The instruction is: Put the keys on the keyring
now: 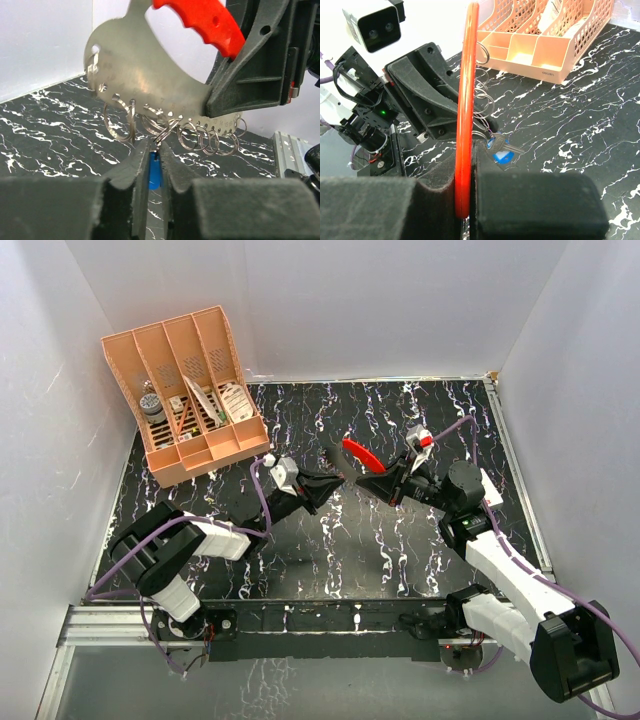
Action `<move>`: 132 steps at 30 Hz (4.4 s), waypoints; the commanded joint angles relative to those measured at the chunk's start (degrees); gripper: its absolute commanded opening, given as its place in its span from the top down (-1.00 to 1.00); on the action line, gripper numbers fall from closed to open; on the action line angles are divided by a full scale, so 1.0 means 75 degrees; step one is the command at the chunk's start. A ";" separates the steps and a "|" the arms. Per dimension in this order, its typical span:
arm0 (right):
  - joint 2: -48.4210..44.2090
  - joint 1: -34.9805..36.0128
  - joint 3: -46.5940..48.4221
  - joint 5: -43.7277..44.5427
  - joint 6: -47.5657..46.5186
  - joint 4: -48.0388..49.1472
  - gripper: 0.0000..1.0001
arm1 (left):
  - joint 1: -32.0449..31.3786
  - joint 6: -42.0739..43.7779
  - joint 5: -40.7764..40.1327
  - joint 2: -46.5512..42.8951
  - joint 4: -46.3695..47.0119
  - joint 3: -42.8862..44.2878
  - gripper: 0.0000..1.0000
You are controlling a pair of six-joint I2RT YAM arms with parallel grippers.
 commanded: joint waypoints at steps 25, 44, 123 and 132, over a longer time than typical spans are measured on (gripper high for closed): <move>0.0631 0.0032 0.2611 0.1057 -0.1692 -0.3223 1.00 | -0.0045 0.1503 -0.1239 -0.1502 -0.2316 0.0437 1.00; 0.1078 0.0032 0.3181 0.1076 -0.2016 -0.4022 1.00 | -0.0044 0.1911 -0.1371 -0.1804 -0.4009 0.0941 1.00; 0.4119 0.2181 0.6426 0.3480 -0.2787 -0.7528 1.00 | -0.0045 0.3176 -0.2237 -0.0344 -1.0169 0.4711 1.00; 0.4066 0.2337 0.6139 0.2926 -0.2448 -0.6783 1.00 | -0.0045 0.2882 -0.2394 -0.0598 -0.9127 0.4282 1.00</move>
